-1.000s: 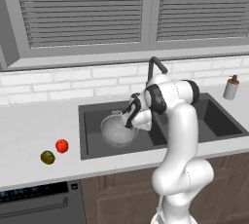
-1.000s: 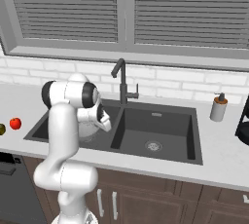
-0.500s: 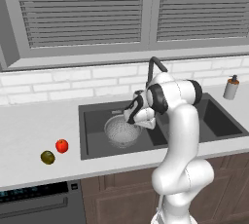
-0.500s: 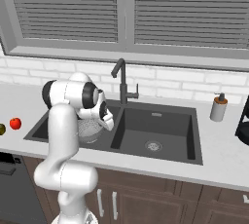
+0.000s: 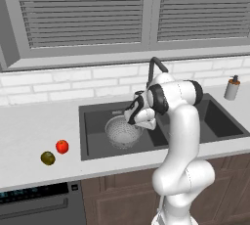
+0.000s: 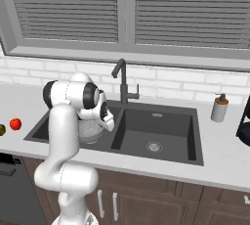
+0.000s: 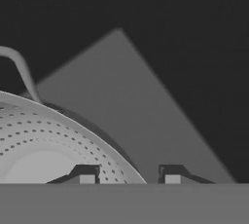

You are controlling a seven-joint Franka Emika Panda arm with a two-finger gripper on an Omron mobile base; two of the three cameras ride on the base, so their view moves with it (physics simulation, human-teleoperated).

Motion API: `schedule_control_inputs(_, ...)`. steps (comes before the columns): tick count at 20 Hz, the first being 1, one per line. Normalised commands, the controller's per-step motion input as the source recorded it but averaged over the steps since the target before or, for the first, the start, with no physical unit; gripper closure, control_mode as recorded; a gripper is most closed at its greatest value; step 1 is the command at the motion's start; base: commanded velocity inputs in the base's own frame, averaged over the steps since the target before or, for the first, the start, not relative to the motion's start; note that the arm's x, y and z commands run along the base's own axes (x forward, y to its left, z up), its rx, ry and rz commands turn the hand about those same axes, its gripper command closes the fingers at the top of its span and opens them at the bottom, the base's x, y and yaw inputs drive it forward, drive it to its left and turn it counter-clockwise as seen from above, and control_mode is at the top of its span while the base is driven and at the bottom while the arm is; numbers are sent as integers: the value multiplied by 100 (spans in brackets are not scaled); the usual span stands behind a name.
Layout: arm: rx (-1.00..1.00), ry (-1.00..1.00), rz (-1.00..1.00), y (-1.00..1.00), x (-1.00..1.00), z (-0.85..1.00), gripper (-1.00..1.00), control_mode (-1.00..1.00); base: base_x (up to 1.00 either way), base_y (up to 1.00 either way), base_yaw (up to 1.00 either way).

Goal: Put the colander in the sink, put the apple, kiwi in the colander, and turn on the sink faucet and pour water over the colander.

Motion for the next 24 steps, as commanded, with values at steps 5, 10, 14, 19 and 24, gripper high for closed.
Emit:
schedule_control_inputs(5, 0, 0, 0, 0, 0, 1, -100, -100, 0, 0, 0)
schedule_control_inputs(10, -5, 2, 0, 0, 0, 37, -100, -100, 0, 0, 0)
schedule_control_inputs(14, -8, 1, 0, 0, 0, 59, -100, -100, 0, 0, 0)
schedule_control_inputs(19, -3, 0, 0, 0, -5, 52, -100, -100, 0, 0, 0)
schedule_control_inputs(24, 2, -2, 3, 0, -58, 49, -100, -100, 0, 0, 0)
